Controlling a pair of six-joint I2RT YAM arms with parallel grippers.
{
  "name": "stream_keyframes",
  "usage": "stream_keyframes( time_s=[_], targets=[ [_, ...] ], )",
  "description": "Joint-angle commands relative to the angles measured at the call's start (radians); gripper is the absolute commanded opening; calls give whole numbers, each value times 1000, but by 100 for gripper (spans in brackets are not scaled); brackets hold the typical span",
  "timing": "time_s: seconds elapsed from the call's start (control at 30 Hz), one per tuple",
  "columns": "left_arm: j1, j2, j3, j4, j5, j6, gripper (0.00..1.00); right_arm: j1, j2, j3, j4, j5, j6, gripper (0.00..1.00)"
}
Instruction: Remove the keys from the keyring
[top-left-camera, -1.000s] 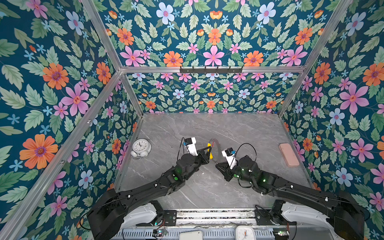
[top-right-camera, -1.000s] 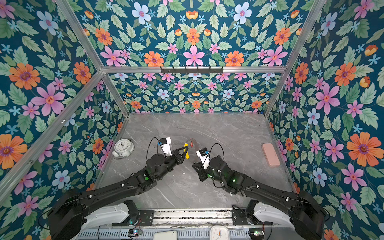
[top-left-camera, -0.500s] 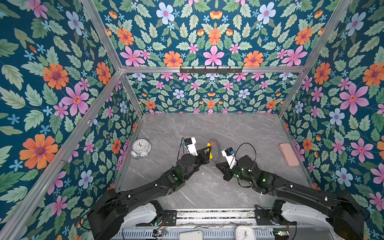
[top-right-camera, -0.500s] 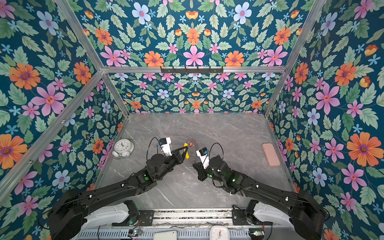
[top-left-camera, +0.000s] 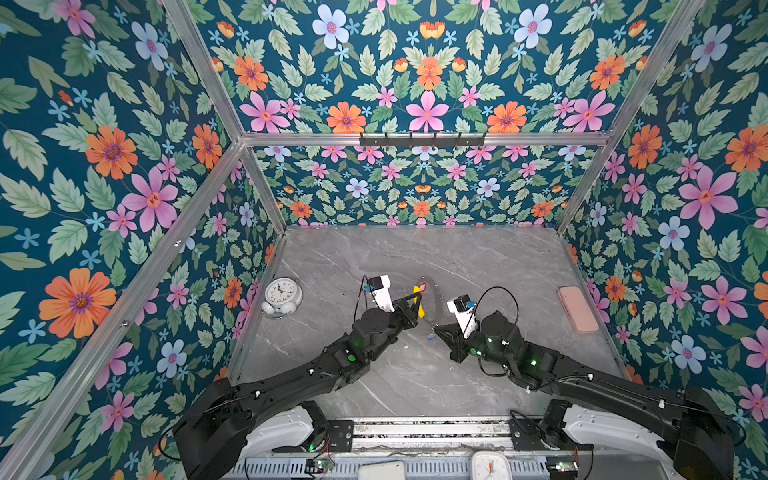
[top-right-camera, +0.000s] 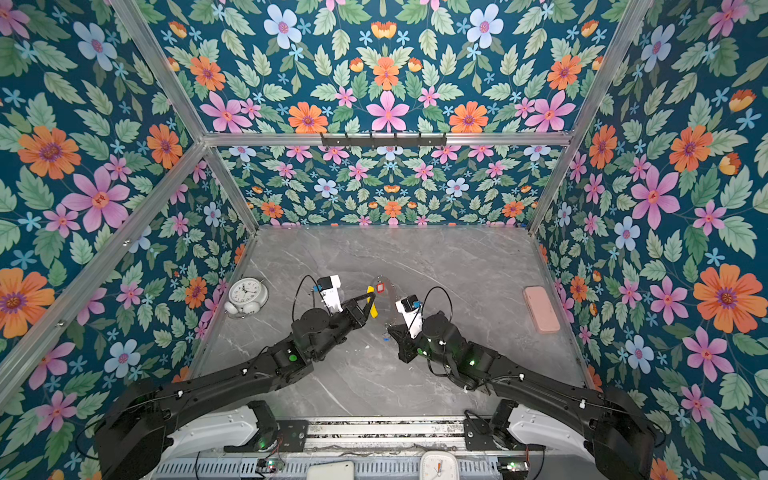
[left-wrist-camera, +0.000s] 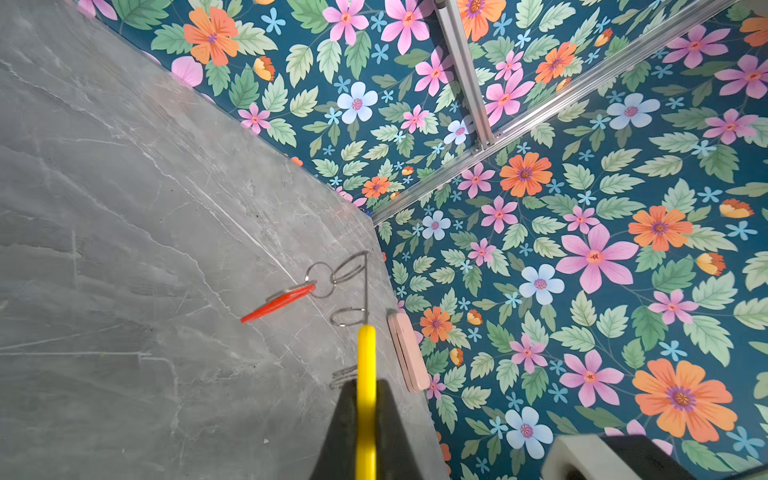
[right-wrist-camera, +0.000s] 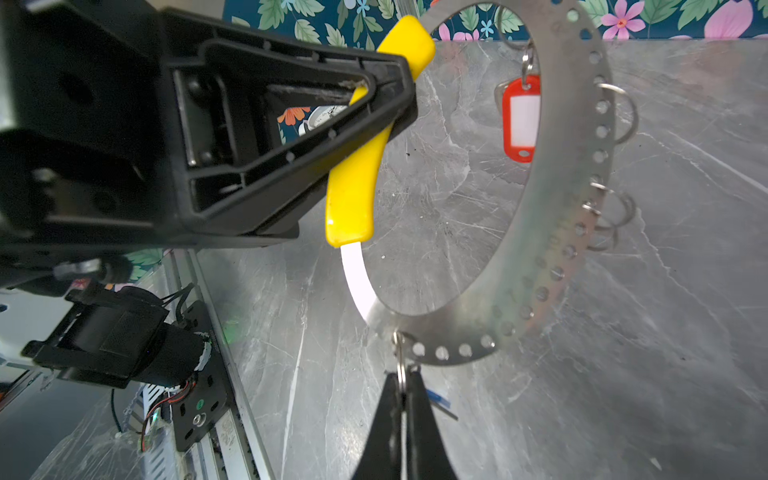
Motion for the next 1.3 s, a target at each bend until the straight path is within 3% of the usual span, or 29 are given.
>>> stream_keyframes(
  time_s=[0.0, 0.37, 0.83, 1.1, 1.27],
  targets=[
    [-1, 0, -1, 6, 7, 5, 0, 2, -6, 10, 16, 29, -22, 0],
    [-1, 6, -10, 7, 40, 4, 12, 3, -31, 21, 26, 91, -63, 0],
    [0, -49, -27, -132, 133, 45, 43, -2, -26, 37, 74, 110, -132, 0],
    [0, -128, -7, -322, 153, 125, 53, -97, -10, 52, 114, -67, -137, 0],
    [0, -179, -8, -382, 183, 194, 54, -141, -6, 75, 96, -167, -159, 0]
  ],
)
